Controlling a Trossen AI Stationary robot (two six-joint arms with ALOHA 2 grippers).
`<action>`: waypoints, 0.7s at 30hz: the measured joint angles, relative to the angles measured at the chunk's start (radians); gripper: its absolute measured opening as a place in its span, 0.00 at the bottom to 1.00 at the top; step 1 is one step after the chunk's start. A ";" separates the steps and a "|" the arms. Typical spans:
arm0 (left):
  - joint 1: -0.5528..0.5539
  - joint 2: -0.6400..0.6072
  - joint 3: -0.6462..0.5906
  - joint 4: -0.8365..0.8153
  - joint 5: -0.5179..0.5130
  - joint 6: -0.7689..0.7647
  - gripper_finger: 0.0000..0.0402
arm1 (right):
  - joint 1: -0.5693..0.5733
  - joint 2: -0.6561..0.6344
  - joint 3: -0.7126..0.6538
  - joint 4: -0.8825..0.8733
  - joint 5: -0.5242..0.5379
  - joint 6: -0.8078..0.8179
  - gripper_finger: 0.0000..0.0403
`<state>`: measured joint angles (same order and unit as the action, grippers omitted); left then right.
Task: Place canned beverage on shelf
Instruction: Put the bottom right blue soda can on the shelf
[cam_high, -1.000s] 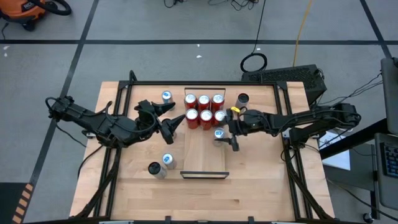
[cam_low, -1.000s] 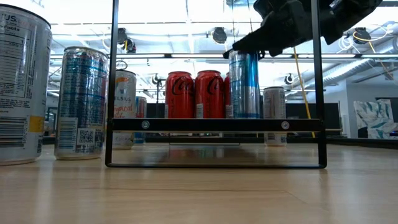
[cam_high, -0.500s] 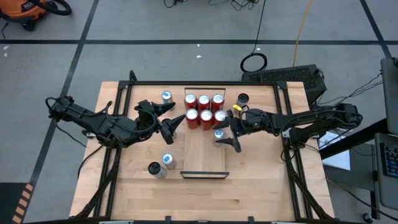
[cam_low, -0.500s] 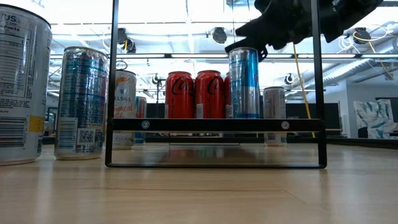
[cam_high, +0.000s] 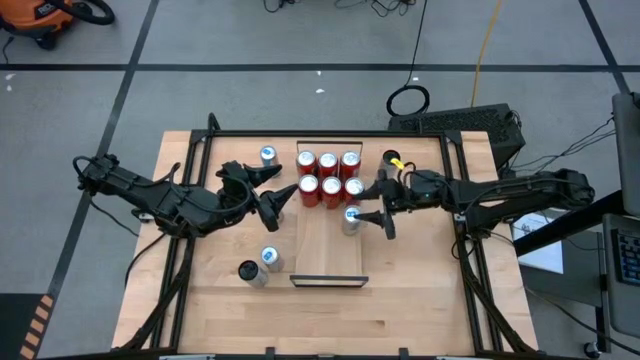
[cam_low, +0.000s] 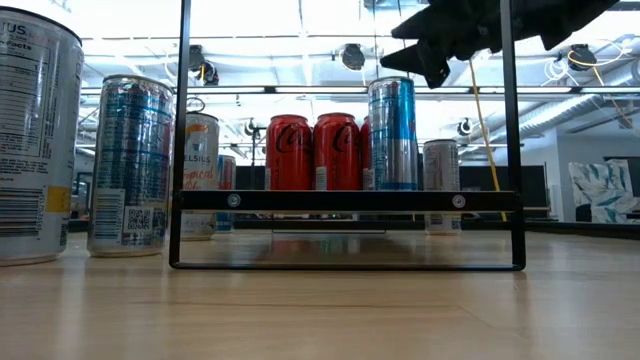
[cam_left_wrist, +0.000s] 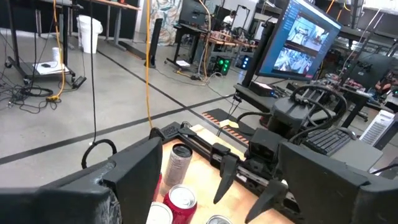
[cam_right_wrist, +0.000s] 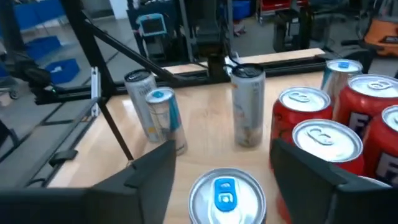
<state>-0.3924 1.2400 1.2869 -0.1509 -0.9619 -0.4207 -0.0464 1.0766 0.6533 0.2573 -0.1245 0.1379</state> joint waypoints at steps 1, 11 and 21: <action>-0.001 0.000 0.000 -0.001 0.000 -0.005 0.81 | 0.000 0.005 0.000 0.009 -0.001 0.000 0.54; -0.001 0.000 0.000 -0.025 -0.001 -0.024 0.81 | 0.002 0.011 0.000 -0.032 -0.002 0.004 0.21; -0.001 0.004 0.000 -0.029 -0.001 -0.044 0.81 | 0.002 0.051 0.000 -0.041 -0.004 0.007 0.03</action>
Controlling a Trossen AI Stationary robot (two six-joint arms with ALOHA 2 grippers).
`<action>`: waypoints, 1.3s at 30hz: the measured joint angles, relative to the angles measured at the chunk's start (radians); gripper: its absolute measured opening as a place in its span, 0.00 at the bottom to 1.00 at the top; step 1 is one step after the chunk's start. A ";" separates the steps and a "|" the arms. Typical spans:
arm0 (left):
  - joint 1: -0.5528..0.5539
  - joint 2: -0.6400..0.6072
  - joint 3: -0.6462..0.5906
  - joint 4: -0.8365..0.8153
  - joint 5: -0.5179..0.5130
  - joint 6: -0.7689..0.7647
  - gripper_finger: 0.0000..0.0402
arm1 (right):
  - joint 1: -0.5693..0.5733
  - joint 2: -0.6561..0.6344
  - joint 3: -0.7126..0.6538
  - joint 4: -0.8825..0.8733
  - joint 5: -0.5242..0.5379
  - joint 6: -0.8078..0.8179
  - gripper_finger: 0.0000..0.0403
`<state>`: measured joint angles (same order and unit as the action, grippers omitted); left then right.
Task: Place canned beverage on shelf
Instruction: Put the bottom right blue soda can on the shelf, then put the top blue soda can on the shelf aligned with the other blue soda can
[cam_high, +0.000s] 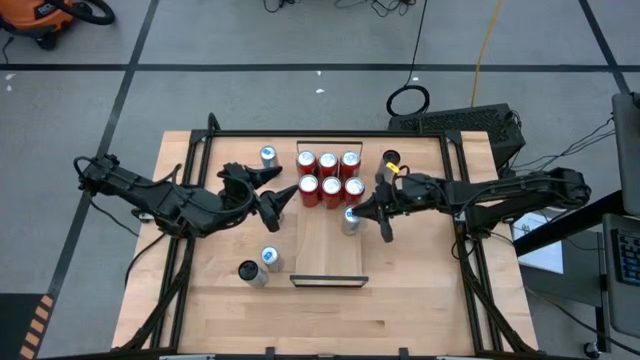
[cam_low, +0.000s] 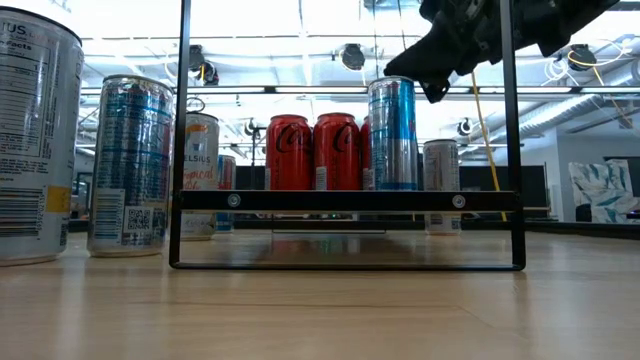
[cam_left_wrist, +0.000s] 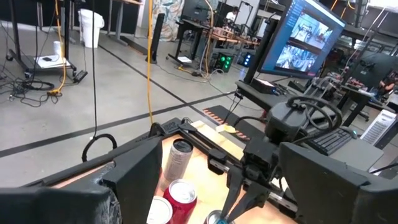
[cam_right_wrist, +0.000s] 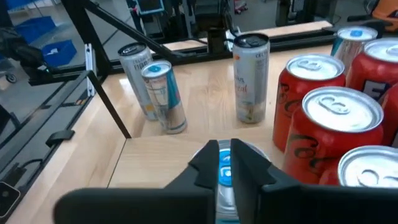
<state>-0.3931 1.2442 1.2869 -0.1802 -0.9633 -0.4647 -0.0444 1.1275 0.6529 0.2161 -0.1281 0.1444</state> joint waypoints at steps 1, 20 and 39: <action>0.000 0.000 0.000 -0.001 0.000 -0.001 0.81 | 0.000 0.003 0.000 -0.002 -0.002 0.001 0.02; 0.000 0.000 0.000 -0.031 -0.004 -0.002 0.81 | 0.000 0.003 0.000 -0.058 -0.006 0.009 0.00; 0.064 -0.001 0.005 -0.051 -0.060 -0.080 0.81 | 0.000 -0.038 0.000 0.064 -0.007 0.010 0.00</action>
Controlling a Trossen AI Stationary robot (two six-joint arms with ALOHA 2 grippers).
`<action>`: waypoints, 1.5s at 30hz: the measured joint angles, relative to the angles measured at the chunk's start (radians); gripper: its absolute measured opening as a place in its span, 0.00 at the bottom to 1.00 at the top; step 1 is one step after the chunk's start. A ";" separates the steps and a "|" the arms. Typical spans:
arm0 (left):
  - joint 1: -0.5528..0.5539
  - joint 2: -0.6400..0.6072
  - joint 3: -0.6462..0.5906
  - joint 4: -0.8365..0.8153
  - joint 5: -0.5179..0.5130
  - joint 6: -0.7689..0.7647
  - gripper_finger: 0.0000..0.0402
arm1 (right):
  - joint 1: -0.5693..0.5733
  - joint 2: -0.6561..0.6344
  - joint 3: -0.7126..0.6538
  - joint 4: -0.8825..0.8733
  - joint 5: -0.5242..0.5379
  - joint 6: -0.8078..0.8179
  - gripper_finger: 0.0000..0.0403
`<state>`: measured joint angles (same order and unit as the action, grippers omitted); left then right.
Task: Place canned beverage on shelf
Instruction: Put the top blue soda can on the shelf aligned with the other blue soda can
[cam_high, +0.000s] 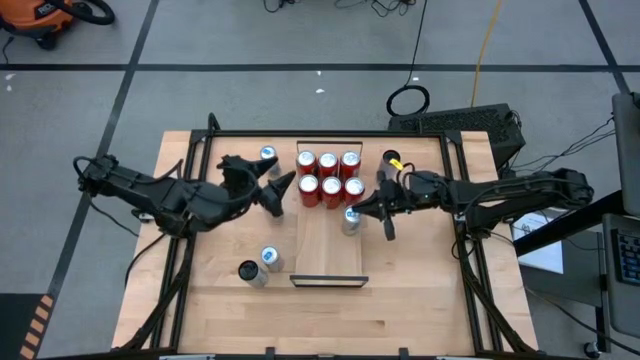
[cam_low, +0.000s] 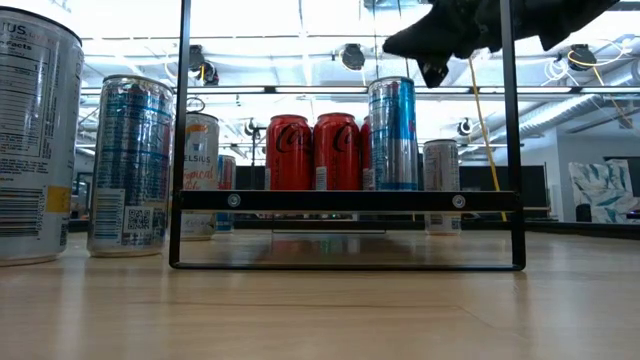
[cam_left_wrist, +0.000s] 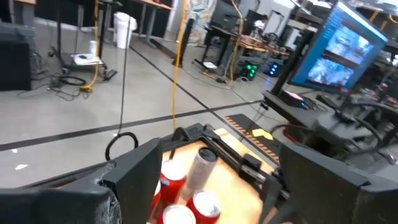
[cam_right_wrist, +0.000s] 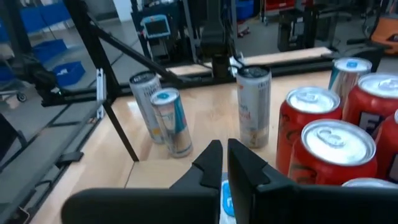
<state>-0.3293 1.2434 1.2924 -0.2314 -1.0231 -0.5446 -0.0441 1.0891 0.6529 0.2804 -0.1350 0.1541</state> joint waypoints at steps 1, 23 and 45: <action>0.015 0.000 0.007 0.000 0.012 0.000 0.81 | 0.000 -0.006 0.000 0.005 0.000 0.001 0.00; 0.612 -0.009 0.080 -0.532 0.785 -0.020 0.81 | 0.000 -0.140 0.000 -0.009 0.003 0.045 0.00; 0.974 0.102 0.079 -0.848 0.989 0.105 0.87 | 0.000 -0.140 0.000 -0.010 0.088 0.122 0.00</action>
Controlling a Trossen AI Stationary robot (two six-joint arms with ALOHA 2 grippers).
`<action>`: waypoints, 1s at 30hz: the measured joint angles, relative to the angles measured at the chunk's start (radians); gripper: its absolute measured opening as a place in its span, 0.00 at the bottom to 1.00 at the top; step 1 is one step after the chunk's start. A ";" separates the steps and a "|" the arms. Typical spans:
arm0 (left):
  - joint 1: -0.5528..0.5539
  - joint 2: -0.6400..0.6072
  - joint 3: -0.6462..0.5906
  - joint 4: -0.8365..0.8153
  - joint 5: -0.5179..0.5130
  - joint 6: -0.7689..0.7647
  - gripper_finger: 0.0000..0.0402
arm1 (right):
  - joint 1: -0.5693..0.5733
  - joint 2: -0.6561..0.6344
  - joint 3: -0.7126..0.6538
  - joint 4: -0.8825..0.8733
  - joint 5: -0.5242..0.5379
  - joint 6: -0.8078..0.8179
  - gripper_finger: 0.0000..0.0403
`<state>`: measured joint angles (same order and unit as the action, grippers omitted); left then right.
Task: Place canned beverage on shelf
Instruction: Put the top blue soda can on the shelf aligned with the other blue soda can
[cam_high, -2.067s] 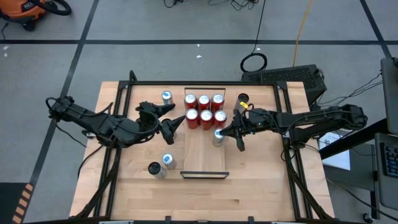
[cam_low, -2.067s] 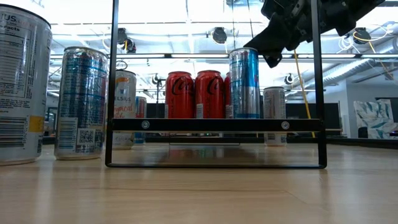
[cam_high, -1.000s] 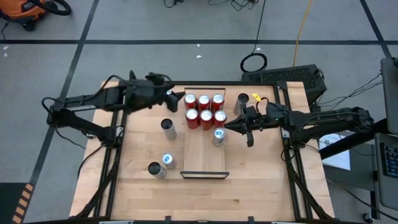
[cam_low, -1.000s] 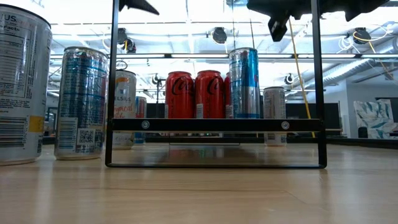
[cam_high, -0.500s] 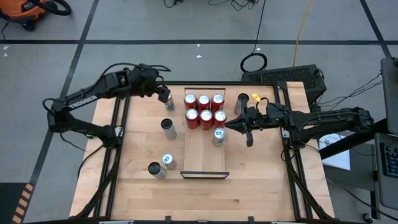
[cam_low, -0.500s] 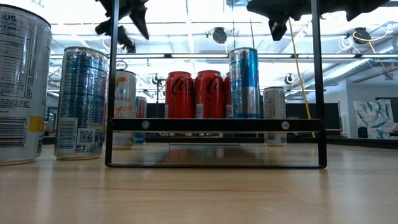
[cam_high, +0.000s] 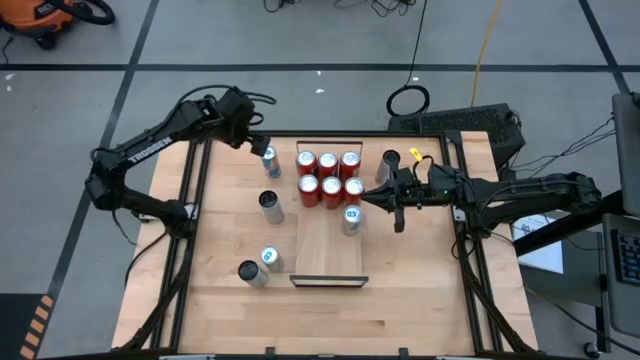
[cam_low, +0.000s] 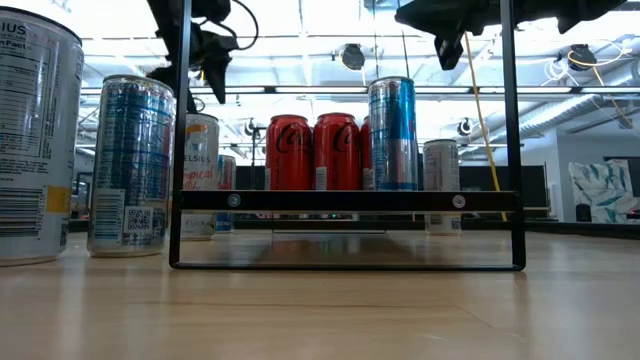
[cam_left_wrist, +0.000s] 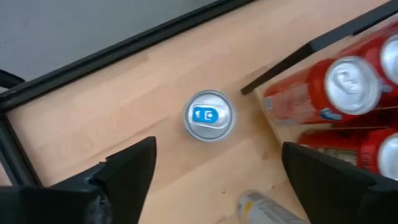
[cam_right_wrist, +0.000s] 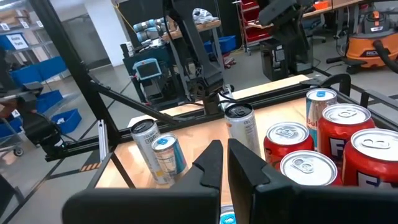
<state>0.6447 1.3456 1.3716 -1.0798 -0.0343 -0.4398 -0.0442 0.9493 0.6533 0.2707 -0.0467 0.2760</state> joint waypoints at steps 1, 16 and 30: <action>0.003 0.012 0.000 -0.001 0.000 0.005 0.89 | 0.000 0.000 0.000 0.000 0.000 0.000 0.00; 0.017 0.190 0.000 -0.003 0.044 0.058 0.96 | 0.000 0.000 0.000 -0.012 -0.001 0.026 0.00; 0.017 0.296 0.000 0.034 0.056 0.135 0.96 | 0.000 0.000 0.000 -0.015 -0.002 0.026 0.00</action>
<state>0.6617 1.6414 1.3716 -1.0458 0.0221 -0.3051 -0.0442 0.9493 0.6532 0.2552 -0.0483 0.3023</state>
